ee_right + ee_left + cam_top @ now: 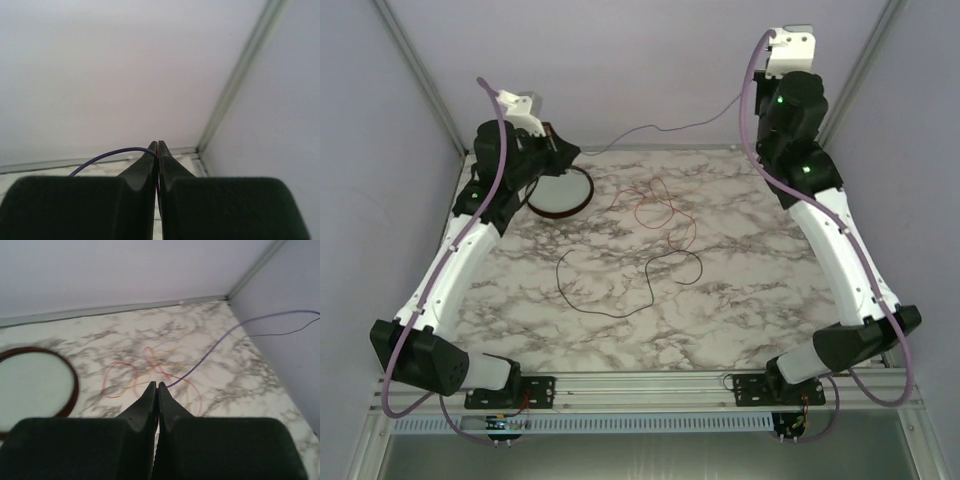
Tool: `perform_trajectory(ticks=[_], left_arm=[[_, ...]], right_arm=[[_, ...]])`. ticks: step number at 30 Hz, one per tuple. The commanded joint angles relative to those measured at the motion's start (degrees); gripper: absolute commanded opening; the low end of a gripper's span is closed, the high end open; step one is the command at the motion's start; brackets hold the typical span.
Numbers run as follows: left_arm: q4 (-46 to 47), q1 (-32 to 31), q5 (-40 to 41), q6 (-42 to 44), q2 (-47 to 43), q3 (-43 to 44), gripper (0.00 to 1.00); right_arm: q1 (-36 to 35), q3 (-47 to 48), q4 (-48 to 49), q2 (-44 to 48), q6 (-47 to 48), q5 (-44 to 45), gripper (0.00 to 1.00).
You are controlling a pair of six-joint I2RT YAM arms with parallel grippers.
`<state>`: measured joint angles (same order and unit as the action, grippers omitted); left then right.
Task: Zip-tie the wires
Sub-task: Untie the cable at the center of the board, then place the cable at the center of the board.
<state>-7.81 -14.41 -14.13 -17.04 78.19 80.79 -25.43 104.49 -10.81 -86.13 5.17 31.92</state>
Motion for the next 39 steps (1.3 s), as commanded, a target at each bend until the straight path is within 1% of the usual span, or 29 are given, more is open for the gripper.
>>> perform_trajectory(ticks=[1,5,8,10,13,17,20,22,25,29,35,39], left_arm=[[6.6,-4.5,-7.3,-1.8,1.4,2.8,0.00],[6.4,-9.6,-7.7,-1.6,3.9,6.9,0.00],[6.3,-10.6,-6.8,-3.3,4.8,7.1,0.00],[6.0,-10.6,-4.0,-4.0,4.0,5.5,0.00],[3.6,-10.6,-1.5,-4.2,2.3,2.6,0.00],[-0.7,-10.6,0.6,-4.4,-0.9,-2.8,0.00],[-3.8,-10.6,2.7,-4.7,-3.8,-8.5,0.00],[-5.1,-10.6,4.6,-5.2,-6.0,-12.6,0.00],[-6.4,-10.4,6.8,-6.1,-9.1,-18.1,0.00],[-10.1,-9.4,11.8,-6.3,-10.8,-21.6,0.00],[-14.0,-5.4,18.7,-5.4,-11.3,-23.4,0.00],[-16.0,-3.7,22.6,-3.7,-10.2,-24.1,0.00]], right_arm=[[-0.8,1.6,-7.4,3.7,6.5,10.2,0.00],[-0.9,-0.7,-9.5,9.4,7.6,13.5,0.00],[-0.9,-3.0,-12.7,12.9,5.8,12.9,0.00],[-0.9,-5.4,-15.6,14.7,3.8,11.6,0.00],[-1.0,-11.1,-19.5,17.1,0.3,7.5,0.00],[-1.0,-21.3,-22.0,18.2,-5.4,-0.9,0.00],[-1.3,-28.4,-22.2,17.1,-9.9,-5.5,0.00],[-1.8,-31.8,-22.2,15.5,-12.1,-6.8,0.00],[-2.8,-34.6,-22.0,12.8,-14.7,-7.2,0.00],[-3.8,-35.3,-20.3,9.3,-15.5,-8.3,0.00],[-5.9,-34.2,-16.6,2.5,-16.8,-13.9,0.00],[-8.3,-32.6,-16.1,-3.2,-17.7,-16.4,0.00]])
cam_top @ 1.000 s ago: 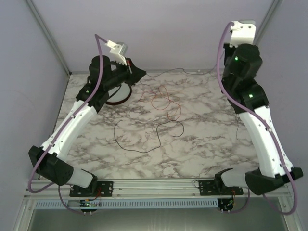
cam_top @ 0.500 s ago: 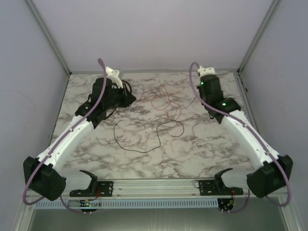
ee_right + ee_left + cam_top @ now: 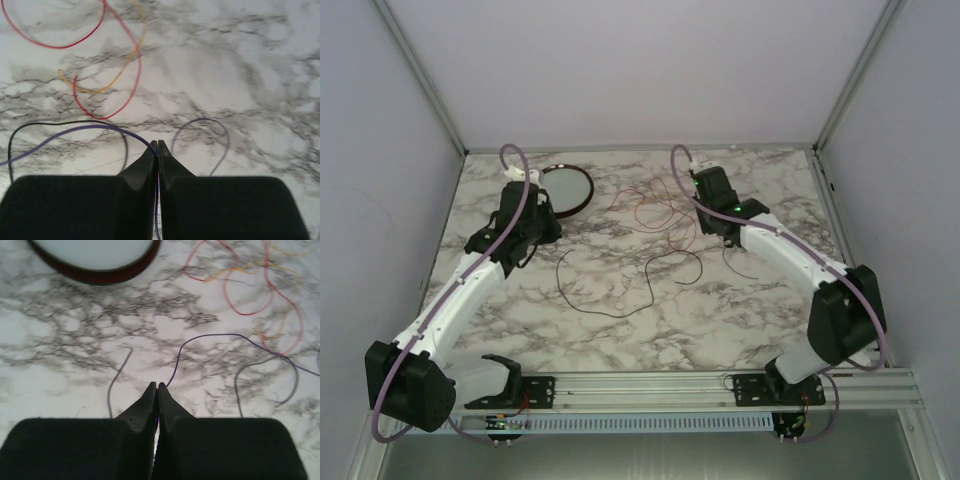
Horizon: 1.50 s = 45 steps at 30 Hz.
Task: Zip-tie the wires
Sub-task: Place the cable at the center of the board.
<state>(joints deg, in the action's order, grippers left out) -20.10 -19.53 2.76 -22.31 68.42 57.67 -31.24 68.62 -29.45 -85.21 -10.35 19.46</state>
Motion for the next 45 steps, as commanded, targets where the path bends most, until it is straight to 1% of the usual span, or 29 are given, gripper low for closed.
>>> perform_trajectory(ticks=[1,5,11,17,21,24,27,34,36,39,43,45], left_arm=[[-4.0,1.8,6.3,2.1,0.0,-1.3,0.00],[-5.1,2.6,9.0,3.4,1.4,-2.7,0.00],[-3.6,3.6,11.4,3.9,2.2,-5.8,0.00],[-2.0,4.6,12.7,4.1,3.1,-8.3,0.00],[-0.4,5.1,14.0,3.9,3.8,-10.4,0.01],[0.4,5.3,15.0,3.6,4.6,-11.9,0.10],[1.2,5.7,15.9,3.3,5.1,-13.0,0.15],[1.0,6.7,17.9,2.9,4.6,-13.5,0.46],[0.8,6.9,18.5,2.7,3.6,-13.4,0.52],[0.8,7.1,18.9,3.4,1.4,-12.6,0.57],[6.2,7.1,14.7,6.6,-4.8,-12.2,0.62],[10.0,7.1,13.1,7.0,-8.7,-12.3,0.68]], right_arm=[[-3.2,3.4,2.5,-5.3,-2.4,-4.2,0.00],[-6.1,2.8,2.5,-9.1,-3.4,-4.7,0.00],[-9.4,0.9,2.4,-11.9,-4.7,-6.1,0.00],[-12.1,-2.7,1.8,-12.1,-5.3,-7.5,0.00],[-13.4,-5.7,1.0,-12.0,-5.1,-7.7,0.04],[-13.9,-7.6,0.6,-11.7,-5.4,-7.6,0.06],[-14.3,-8.6,0.5,-11.3,-5.4,-7.8,0.10],[-15.4,-9.2,0.5,-10.6,-5.1,-9.6,0.22],[-15.4,-9.5,0.2,-9.7,-5.1,-10.1,0.27],[-15.4,-9.5,-0.7,-7.8,-5.1,-9.9,0.39],[-15.1,-8.6,-2.4,-4.0,-5.1,-9.0,0.51],[-14.4,-7.3,-3.5,-2.4,-5.1,-8.2,0.55]])
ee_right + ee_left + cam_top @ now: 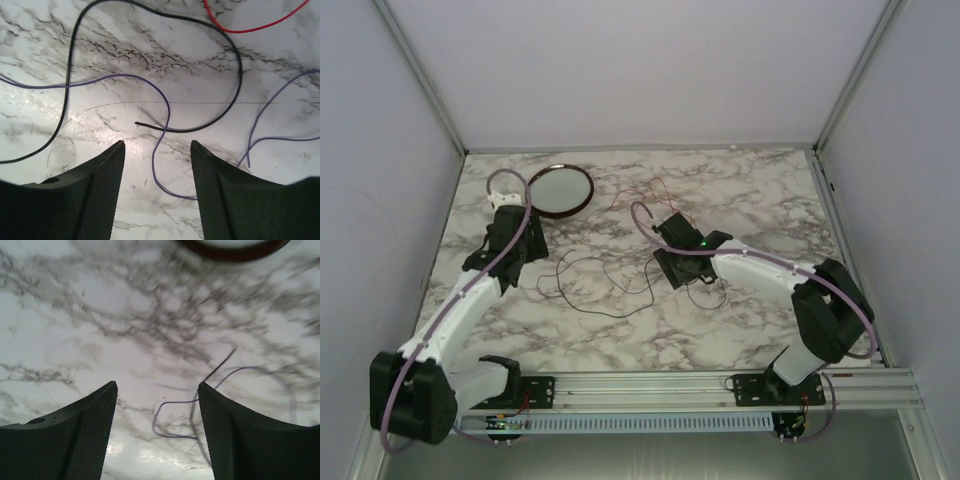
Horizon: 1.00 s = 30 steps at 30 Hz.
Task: Zip-tie the wires
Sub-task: Place the cable at the center of the board.
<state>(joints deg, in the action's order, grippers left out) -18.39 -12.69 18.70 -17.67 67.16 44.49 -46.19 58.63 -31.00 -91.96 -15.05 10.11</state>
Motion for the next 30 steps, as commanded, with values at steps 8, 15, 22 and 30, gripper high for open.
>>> perform_trajectory(ticks=[8,15,22,30], left_arm=[[23.2,0.3,-13.2,1.4,-13.6,5.3,0.93],[31.8,0.3,-22.4,-2.3,-9.9,9.1,1.00],[34.4,0.3,-29.0,-3.7,-7.6,10.2,1.00],[34.1,0.3,-30.8,-3.8,-6.8,9.1,1.00]], right_arm=[[9.3,13.3,1.4,3.9,-0.9,0.6,0.72],[16.6,28.3,9.7,-7.7,0.1,-4.7,0.76],[18.9,46.7,10.3,-24.4,-1.9,-9.6,0.76],[18.1,55.9,10.1,-33.5,-4.8,-13.5,0.62]])
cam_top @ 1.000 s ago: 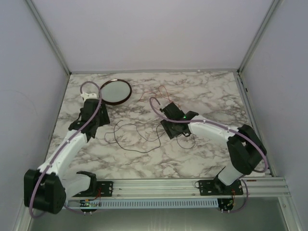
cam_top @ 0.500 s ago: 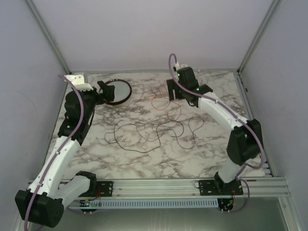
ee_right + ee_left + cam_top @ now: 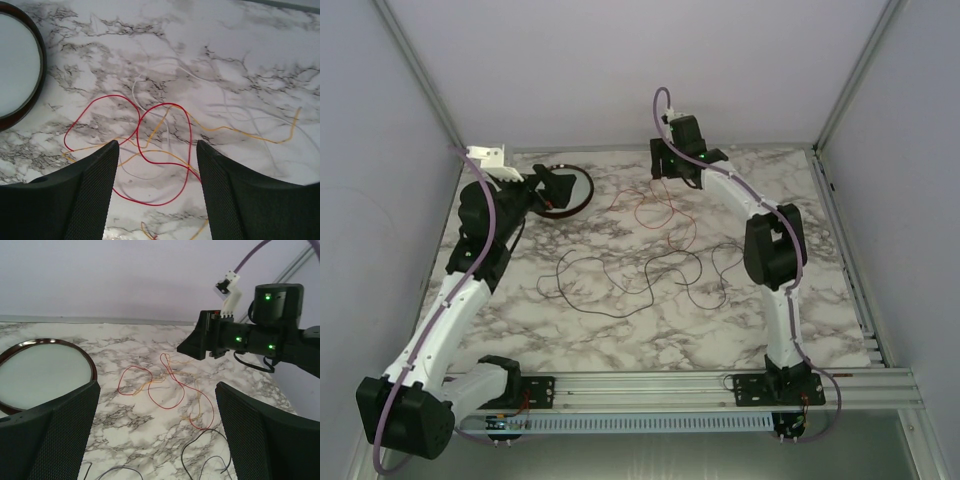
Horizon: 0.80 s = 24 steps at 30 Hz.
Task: Zip-tie the wires
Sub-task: Place the cable at the center of the board, then untie the cable at the center of the board.
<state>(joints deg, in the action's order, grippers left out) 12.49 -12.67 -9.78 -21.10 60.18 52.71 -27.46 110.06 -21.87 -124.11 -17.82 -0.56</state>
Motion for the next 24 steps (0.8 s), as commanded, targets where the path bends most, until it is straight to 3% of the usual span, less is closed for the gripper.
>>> perform_trajectory(ticks=[1,6,24], left_arm=[[3.2,0.3,-2.5,-0.4,0.4,0.8,1.00],[3.4,0.3,-2.8,-0.8,0.9,0.1,1.00],[3.1,0.3,-3.4,-0.5,2.6,-0.8,1.00]], right_arm=[[-0.8,4.7,1.0,-2.0,-2.0,-3.1,0.59],[-1.6,5.5,1.0,-4.5,-1.4,-4.2,0.48],[-2.5,8.9,1.7,-11.2,-1.3,-5.7,0.48]])
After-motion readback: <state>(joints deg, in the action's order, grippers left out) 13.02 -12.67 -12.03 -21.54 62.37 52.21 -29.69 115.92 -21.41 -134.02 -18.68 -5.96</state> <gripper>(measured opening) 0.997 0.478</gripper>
